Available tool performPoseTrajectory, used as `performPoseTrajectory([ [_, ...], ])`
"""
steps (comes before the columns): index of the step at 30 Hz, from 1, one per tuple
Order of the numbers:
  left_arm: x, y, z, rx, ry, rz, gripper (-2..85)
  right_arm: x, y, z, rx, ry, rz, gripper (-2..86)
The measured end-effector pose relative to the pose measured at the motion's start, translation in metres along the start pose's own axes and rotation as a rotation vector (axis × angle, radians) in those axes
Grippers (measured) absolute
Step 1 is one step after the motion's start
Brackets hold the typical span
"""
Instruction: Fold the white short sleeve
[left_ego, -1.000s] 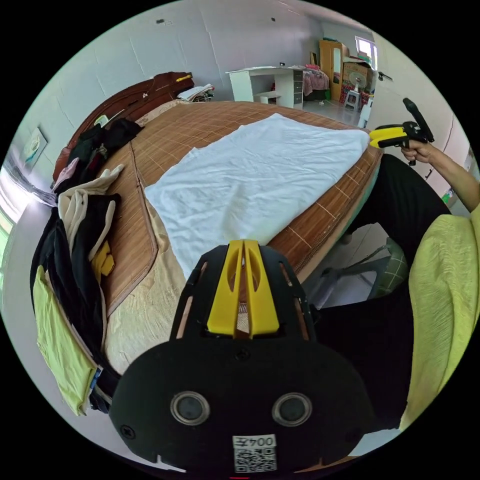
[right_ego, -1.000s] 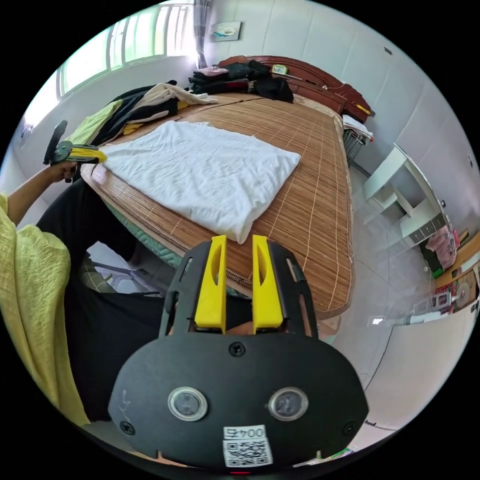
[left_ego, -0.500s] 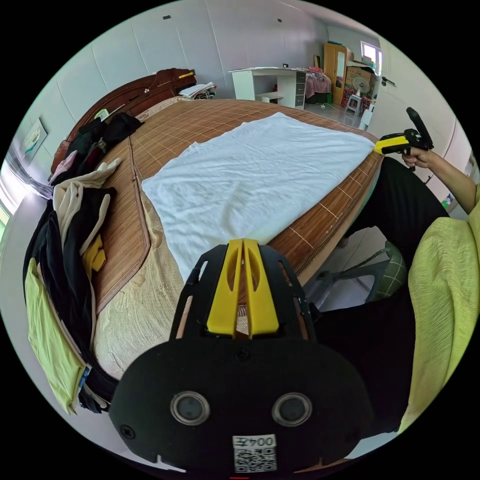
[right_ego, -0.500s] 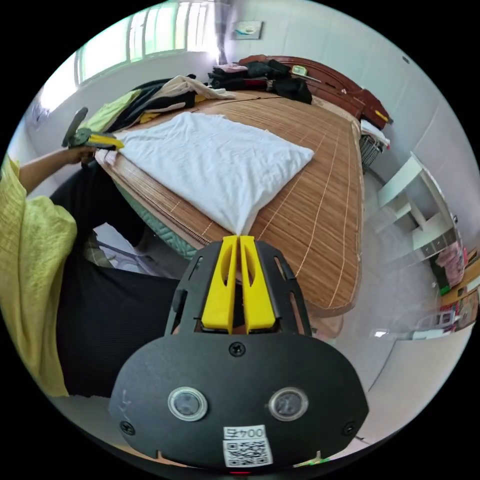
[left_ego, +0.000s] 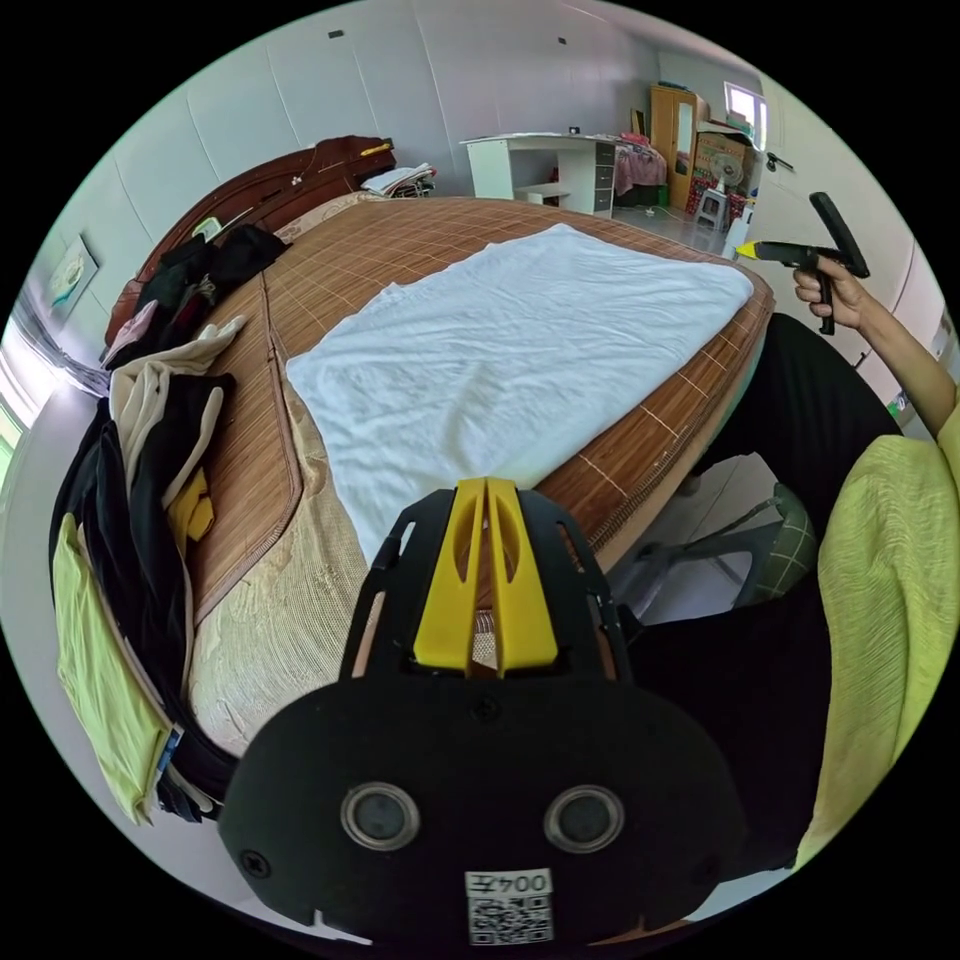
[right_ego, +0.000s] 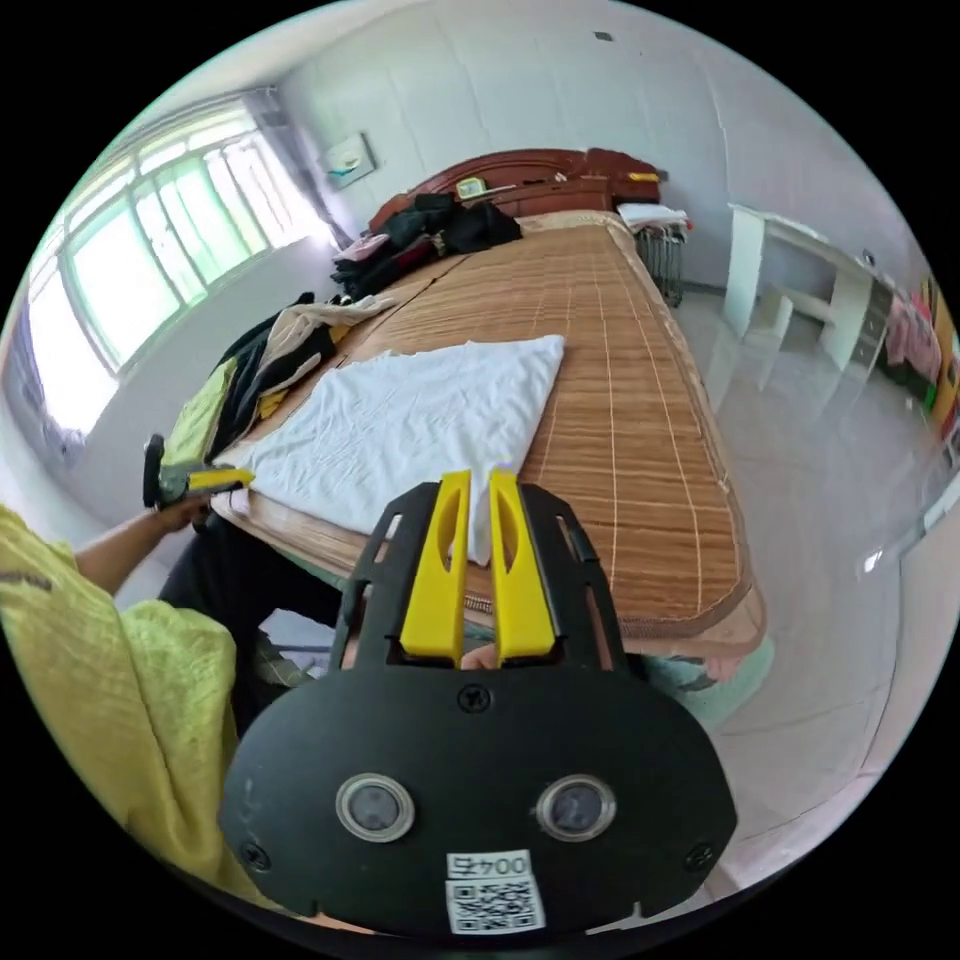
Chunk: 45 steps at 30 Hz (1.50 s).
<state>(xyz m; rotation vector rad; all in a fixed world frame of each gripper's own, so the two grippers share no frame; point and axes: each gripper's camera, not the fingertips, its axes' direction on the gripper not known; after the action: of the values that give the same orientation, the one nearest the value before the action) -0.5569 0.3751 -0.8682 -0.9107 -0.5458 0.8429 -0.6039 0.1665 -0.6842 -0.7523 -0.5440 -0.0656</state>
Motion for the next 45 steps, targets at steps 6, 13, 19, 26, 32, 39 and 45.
performPoseTrajectory([
  [6, 0.002, -0.002, 0.021, -0.005, 0.006, 0.0, 0.4, 0.054, -0.024, 0.026, -0.082, -0.222, 0.374, 7.4],
  [13, 0.008, -0.007, 0.05, -0.007, -0.007, 0.001, 0.4, 0.046, -0.064, 0.035, -0.118, -0.291, 0.403, 6.2],
  [19, 0.013, -0.013, 0.077, -0.007, -0.002, -0.001, 0.4, 0.032, -0.108, 0.017, -0.183, 0.014, 0.319, 0.4],
  [26, 0.021, -0.026, 0.111, -0.021, -0.006, 0.004, 0.5, -0.05, -0.191, -0.023, -0.298, -0.08, 0.035, 2.4],
  [32, 0.03, -0.063, 0.145, -0.165, -0.019, 0.015, 0.7, -0.139, -0.26, 0.016, -0.622, 0.079, -0.258, -0.4],
  [39, 0.048, -0.096, 0.192, -0.23, -0.017, -0.031, 0.9, -0.168, -0.31, 0.046, -0.853, 0.147, -0.257, -0.7],
  [45, 0.082, -0.115, 0.229, -0.253, -0.119, 0.058, 0.9, -0.223, -0.34, 0.043, -0.874, 0.276, -0.466, -0.3],
])
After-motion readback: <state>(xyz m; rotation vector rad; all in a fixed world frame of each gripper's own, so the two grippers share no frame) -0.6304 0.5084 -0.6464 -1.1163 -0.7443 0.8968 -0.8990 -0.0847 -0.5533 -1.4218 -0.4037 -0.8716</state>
